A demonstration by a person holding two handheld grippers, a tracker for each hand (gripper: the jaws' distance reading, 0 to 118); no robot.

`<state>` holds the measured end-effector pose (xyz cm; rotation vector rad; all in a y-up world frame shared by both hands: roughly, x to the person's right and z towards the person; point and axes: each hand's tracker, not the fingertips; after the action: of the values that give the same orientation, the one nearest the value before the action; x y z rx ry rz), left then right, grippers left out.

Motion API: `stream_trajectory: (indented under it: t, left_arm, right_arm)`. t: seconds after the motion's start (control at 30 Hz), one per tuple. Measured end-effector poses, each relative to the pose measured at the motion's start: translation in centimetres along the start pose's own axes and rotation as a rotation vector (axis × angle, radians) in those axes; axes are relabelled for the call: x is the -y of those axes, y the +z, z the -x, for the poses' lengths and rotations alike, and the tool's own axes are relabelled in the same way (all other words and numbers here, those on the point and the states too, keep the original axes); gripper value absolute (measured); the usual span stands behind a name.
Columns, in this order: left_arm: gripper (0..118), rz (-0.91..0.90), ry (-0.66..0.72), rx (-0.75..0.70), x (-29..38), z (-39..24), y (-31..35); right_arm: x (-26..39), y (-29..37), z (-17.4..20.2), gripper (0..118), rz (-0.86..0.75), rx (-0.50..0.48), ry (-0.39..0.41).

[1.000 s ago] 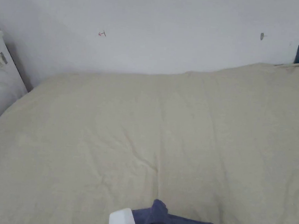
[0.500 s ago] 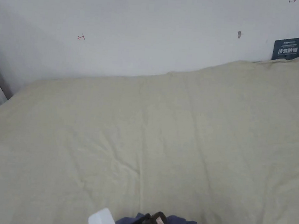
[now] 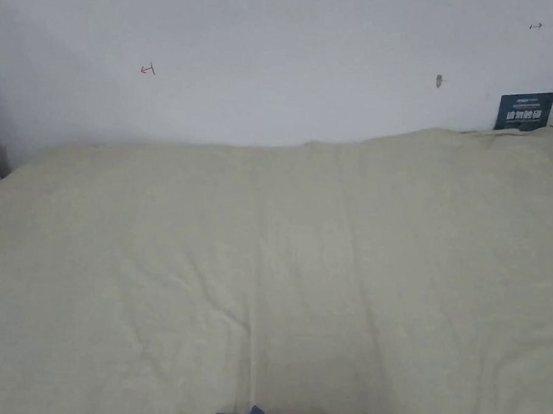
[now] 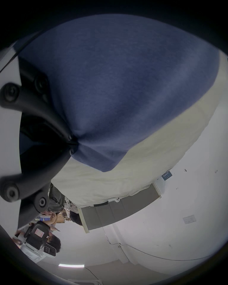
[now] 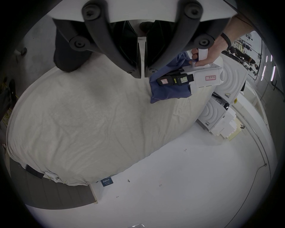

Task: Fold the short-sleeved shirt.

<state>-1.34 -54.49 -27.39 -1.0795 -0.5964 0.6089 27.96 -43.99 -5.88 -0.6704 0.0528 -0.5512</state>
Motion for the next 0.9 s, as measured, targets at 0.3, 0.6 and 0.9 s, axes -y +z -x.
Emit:
stream_trajectory:
  t: [0.3, 0.6, 0.9]
  left_arm:
    - [7, -0.21, -0.059, 0.088, -1.5, -0.6, 13.0]
    - [22, -0.253, 0.087, 0.006, -3.0, 8.1, 19.8]
    - [80, -0.101, 0.059, 0.122, -4.9, 10.4, 12.4]
  right_arm:
    - [-1.2, -12.0, 5.8, 4, 0.167, -0.28, 0.077]
    - [0.5, -22.7, 0.6, 3, 0.314, -0.354, -0.224]
    - [0.7, -22.1, -1.0, 3, 0.314, -0.362, -0.224]
